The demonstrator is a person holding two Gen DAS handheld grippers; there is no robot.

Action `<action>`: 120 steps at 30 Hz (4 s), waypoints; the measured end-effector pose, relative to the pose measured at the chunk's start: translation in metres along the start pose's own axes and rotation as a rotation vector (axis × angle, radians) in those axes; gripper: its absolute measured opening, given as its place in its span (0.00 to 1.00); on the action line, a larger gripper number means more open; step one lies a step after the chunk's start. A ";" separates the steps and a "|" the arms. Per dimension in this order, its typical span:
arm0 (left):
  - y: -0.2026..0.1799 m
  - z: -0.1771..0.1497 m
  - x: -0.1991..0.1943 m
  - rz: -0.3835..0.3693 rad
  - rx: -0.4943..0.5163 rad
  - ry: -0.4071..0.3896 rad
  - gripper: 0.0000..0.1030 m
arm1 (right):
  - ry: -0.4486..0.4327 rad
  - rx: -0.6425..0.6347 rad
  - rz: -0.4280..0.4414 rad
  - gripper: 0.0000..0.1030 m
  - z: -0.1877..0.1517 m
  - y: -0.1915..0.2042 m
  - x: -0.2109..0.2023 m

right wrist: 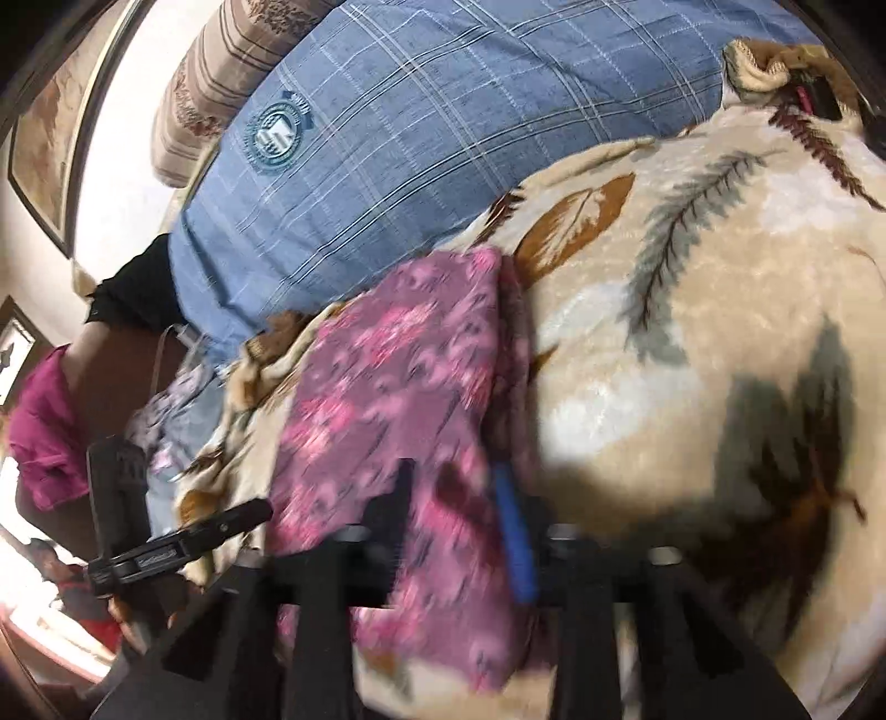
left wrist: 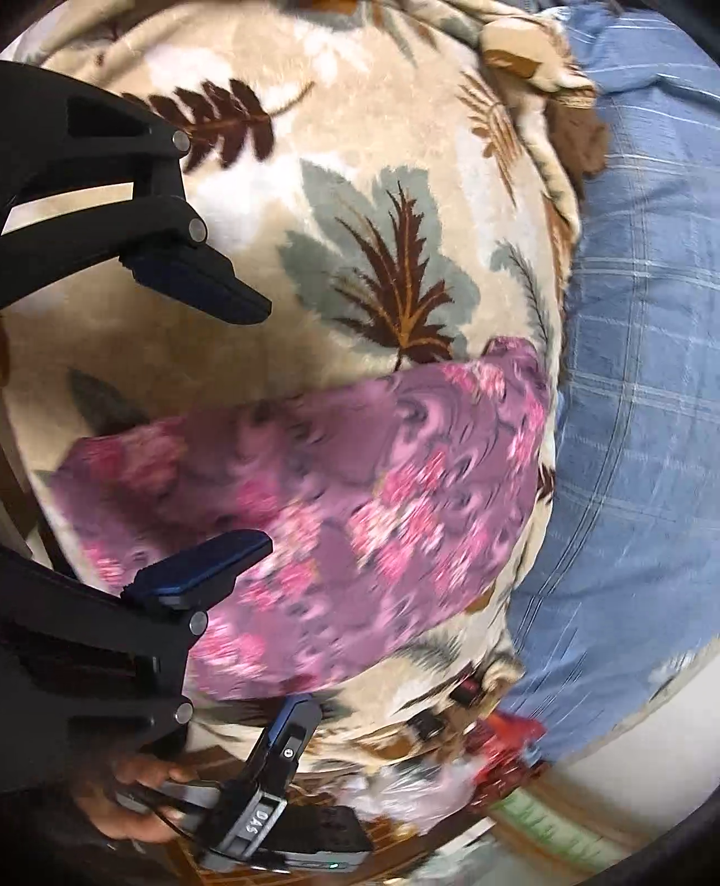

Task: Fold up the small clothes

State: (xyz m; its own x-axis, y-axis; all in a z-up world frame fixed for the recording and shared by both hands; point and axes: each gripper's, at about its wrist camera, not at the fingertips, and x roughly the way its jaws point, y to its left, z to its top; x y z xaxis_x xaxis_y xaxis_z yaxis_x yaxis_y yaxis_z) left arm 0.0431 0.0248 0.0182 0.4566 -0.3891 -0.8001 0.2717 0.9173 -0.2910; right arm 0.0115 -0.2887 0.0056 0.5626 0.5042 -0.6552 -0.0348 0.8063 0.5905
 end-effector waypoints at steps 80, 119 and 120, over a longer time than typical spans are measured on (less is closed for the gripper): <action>0.031 0.125 0.103 0.128 -0.175 0.000 0.91 | -0.149 -0.052 -0.046 0.09 0.132 0.008 0.099; -0.013 -0.027 0.048 0.155 0.071 0.051 0.96 | 0.027 -0.208 -0.183 0.47 -0.008 0.015 0.044; -0.014 -0.028 0.047 0.151 0.072 0.050 0.97 | 0.026 -0.216 -0.188 0.50 -0.011 0.015 0.046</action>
State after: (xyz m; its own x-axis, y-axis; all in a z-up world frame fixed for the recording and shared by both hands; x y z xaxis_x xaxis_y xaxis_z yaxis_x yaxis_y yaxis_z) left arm 0.0374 -0.0037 -0.0305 0.4547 -0.2409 -0.8575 0.2642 0.9559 -0.1284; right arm 0.0282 -0.2501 -0.0208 0.5546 0.3450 -0.7573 -0.1085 0.9322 0.3452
